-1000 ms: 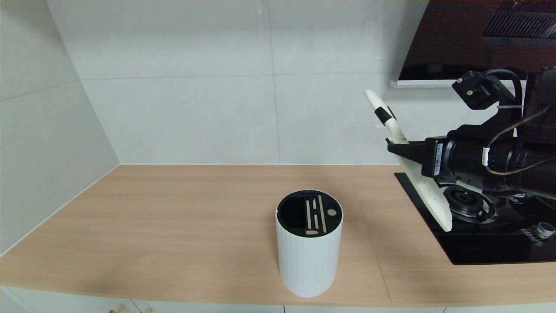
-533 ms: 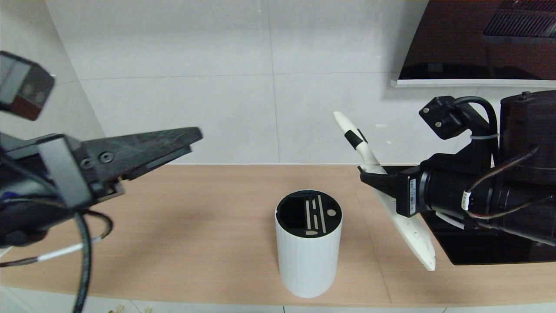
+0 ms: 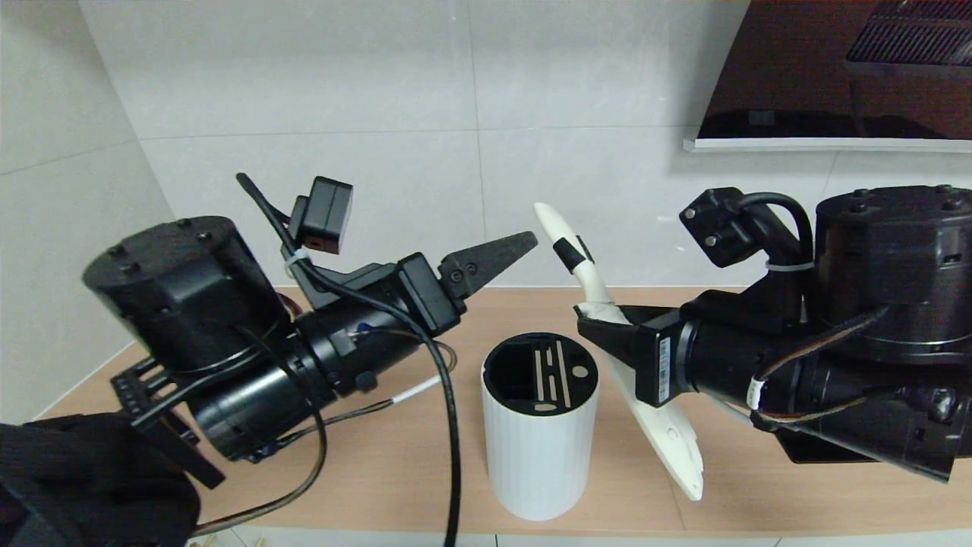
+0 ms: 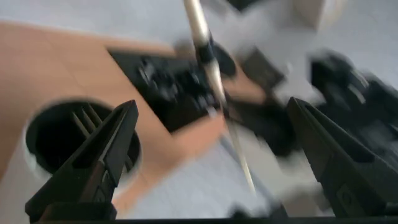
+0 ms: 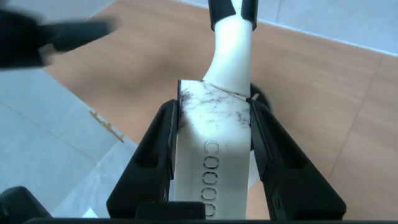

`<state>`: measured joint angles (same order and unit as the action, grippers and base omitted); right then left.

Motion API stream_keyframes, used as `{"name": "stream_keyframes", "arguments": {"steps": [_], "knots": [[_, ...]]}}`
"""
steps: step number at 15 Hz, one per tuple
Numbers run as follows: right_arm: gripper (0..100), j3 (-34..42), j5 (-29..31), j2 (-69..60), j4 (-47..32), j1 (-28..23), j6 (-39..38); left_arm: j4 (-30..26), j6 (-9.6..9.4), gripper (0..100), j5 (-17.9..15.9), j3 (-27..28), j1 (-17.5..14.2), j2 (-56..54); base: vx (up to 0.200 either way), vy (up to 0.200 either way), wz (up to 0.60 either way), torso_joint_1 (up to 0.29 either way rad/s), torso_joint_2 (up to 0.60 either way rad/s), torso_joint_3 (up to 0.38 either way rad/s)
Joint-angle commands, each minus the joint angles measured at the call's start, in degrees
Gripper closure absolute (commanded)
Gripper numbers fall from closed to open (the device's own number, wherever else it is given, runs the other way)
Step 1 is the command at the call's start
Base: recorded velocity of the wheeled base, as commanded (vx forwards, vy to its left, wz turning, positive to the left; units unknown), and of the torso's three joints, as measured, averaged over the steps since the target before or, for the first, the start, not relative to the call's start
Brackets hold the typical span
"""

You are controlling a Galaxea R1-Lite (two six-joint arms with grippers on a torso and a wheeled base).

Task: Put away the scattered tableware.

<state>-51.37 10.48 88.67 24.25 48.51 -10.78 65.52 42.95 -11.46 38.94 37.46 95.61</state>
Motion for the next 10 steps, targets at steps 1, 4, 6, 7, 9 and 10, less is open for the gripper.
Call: {"name": "stream_keyframes", "arguments": {"steps": [1, 4, 6, 7, 9, 10], "knots": [[100, 0.31, 0.06, 1.50, 0.10, 1.42, -0.03, 1.89, 0.12, 0, 1.44, 0.17, 2.53, 6.34, 0.000, 0.000, 0.00, 0.000, 0.00, 0.000], [100, 0.57, -0.02, 1.77, 0.71, 3.26, -0.12, 1.80, 0.12, 0, 1.62, 0.44, 2.53, 6.34, 0.000, 0.000, 0.00, 0.000, 0.00, 0.000], [100, 1.19, 0.06, 3.17, 2.21, 4.05, -0.39, 1.89, 0.12, 0, 1.70, 0.70, 2.44, 6.61, 0.000, 0.000, 0.00, 0.000, 0.00, 0.000], [100, 1.19, 0.06, 3.17, 2.21, 4.05, -0.39, 1.89, 0.12, 0, 1.70, 0.70, 2.44, 6.61, 0.000, 0.000, 0.00, 0.000, 0.00, 0.000], [100, 1.80, 0.06, 3.70, 3.17, 5.11, -0.39, 1.80, 1.00, 0, 1.97, 1.32, 2.44, 6.87, 0.000, 0.000, 0.00, 0.000, 0.00, 0.000], [100, 1.80, 0.06, 3.70, 3.17, 5.19, -0.39, 1.80, 1.53, 0, 2.14, 1.58, 2.35, 6.87, 0.000, 0.000, 0.00, 0.000, 0.00, 0.000]]}}
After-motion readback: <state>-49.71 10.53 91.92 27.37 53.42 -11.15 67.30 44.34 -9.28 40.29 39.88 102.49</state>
